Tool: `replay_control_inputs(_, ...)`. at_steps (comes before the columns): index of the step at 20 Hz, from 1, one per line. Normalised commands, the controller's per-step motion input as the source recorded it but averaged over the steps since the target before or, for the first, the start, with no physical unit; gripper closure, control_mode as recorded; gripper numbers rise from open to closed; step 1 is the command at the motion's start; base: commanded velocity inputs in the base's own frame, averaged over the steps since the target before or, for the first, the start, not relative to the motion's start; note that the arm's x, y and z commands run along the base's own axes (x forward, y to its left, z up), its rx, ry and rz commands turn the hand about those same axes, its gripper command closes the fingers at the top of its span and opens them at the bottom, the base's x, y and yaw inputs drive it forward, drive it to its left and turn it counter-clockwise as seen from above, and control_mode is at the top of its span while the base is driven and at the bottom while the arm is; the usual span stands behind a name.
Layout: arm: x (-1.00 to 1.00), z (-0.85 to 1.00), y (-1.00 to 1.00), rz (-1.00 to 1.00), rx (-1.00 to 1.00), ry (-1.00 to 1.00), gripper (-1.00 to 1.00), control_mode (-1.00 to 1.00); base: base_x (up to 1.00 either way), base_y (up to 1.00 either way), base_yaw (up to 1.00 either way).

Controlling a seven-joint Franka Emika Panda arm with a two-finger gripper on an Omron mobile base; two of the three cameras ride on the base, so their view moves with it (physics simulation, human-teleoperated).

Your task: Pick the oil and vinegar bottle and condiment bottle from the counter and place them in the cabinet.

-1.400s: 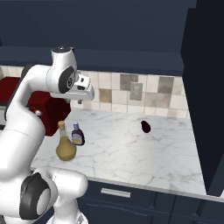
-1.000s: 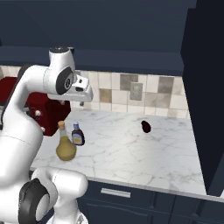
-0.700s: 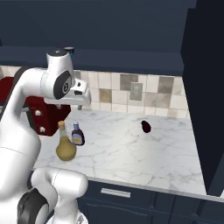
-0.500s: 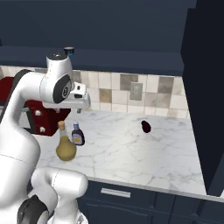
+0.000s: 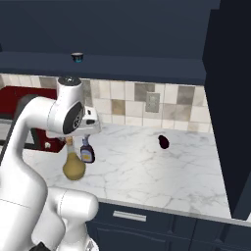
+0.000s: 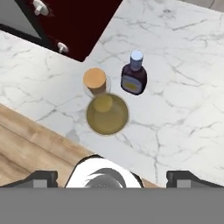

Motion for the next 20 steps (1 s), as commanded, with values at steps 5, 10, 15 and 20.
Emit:
replay_control_inputs(5, -0.10, -0.28, -0.12, 0.27, 0.07, -0.02, -1.00, -1.00, 0.00, 0.00, 0.00)
replay_control_inputs(10, 0.00, -0.16, -0.11, 0.29, 0.11, -0.02, -1.00, -1.00, 0.00, 0.00, 0.00)
replay_control_inputs(15, 0.00, -0.02, -0.01, 0.26, 0.13, -0.01, -1.00, -1.00, 0.00, 0.00, 0.00)
replay_control_inputs(20, 0.01, -0.07, 0.00, 0.25, 0.08, -0.02, -1.00, -1.00, 0.00, 0.00, 0.00)
